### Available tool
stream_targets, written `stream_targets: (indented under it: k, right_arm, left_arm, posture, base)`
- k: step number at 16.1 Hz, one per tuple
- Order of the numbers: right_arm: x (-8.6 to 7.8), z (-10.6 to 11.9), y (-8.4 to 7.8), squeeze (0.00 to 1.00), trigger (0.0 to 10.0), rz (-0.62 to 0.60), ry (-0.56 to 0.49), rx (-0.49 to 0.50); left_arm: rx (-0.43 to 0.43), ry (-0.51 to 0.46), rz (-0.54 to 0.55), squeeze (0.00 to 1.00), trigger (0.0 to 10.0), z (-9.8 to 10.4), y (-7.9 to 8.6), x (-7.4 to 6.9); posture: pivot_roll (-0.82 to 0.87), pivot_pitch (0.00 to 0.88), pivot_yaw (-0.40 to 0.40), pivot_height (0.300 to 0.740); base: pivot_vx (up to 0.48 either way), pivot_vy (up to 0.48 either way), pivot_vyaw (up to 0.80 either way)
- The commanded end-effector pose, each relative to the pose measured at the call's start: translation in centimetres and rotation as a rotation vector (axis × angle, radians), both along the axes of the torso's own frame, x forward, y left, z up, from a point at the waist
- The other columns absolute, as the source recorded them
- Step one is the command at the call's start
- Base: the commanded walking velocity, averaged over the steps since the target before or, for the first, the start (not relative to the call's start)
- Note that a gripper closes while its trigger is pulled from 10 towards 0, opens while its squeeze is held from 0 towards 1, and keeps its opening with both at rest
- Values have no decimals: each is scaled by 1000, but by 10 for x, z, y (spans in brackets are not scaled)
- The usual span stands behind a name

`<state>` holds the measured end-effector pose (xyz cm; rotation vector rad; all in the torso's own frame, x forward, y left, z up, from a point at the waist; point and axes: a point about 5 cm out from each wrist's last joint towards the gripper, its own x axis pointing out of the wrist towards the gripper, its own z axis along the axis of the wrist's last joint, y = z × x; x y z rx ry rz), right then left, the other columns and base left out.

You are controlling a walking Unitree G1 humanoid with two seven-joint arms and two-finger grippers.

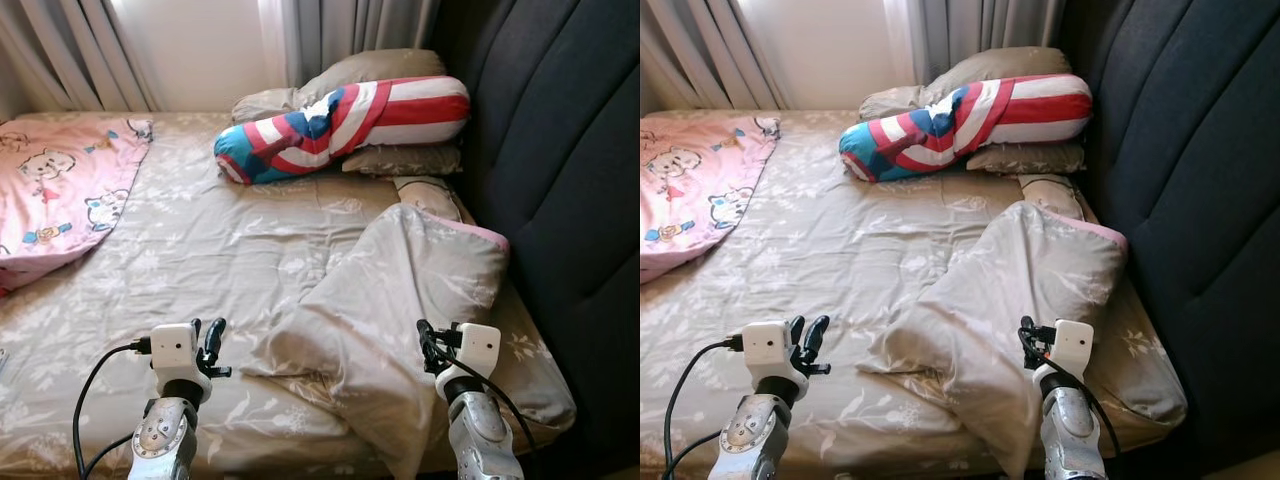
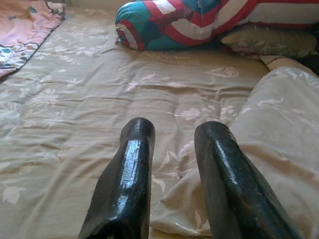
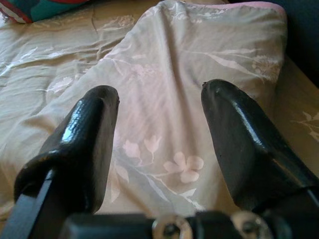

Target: Clean up the room

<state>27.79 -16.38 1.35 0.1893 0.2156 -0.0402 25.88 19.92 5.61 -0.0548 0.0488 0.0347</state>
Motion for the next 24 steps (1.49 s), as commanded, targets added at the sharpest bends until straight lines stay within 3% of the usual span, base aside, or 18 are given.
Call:
stream_targets:
  k: [1,24]
  right_arm:
    - [0,-3,0,0,10000,3,25,-1]
    - [2,0,5,0,10000,25,-7,32]
  left_arm:
    - [-10,-3,-9,0,10000,3,-1,2]
    - [-21,-3,-30,0,10000,7,-3,5]
  posture:
    - [-5,75,-51,670]
    - [-3,74,-48,651]
  base:
    - [0,0,0]
    - [0,0,0]
